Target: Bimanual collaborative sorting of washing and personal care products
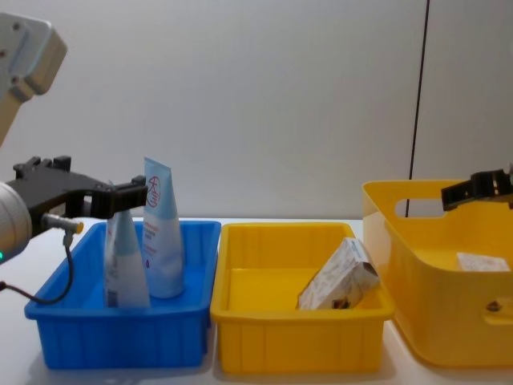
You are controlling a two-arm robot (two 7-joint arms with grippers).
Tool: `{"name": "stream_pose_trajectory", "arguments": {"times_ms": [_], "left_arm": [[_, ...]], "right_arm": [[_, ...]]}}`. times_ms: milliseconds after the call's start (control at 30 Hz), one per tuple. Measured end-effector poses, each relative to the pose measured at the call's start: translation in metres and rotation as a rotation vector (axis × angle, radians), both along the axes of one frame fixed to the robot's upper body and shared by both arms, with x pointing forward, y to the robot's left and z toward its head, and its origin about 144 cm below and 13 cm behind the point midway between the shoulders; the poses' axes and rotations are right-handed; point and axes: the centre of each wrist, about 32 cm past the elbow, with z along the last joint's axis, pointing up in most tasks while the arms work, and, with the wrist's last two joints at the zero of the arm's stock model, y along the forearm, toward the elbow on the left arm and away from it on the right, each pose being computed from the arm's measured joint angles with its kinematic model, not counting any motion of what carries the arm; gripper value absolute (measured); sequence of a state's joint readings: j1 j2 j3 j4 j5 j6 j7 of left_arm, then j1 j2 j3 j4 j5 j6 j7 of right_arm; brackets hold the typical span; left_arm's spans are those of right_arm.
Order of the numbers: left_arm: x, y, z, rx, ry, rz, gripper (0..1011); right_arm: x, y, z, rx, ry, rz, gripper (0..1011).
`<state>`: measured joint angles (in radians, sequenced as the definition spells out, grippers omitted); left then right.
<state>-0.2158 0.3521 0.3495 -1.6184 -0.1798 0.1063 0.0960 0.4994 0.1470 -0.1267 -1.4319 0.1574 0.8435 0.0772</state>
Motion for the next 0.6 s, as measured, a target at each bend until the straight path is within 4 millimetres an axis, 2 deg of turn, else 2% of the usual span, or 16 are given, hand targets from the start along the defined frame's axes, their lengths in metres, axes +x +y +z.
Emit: {"name": "stream_pose_trajectory", "arguments": {"times_ms": [600], "left_arm": [[-0.006, 0.000, -0.012, -0.037, 0.073, -0.031, 1002]], "right_arm": [[0.000, 0.000, 0.000, 0.000, 0.000, 0.000, 1003]]}}
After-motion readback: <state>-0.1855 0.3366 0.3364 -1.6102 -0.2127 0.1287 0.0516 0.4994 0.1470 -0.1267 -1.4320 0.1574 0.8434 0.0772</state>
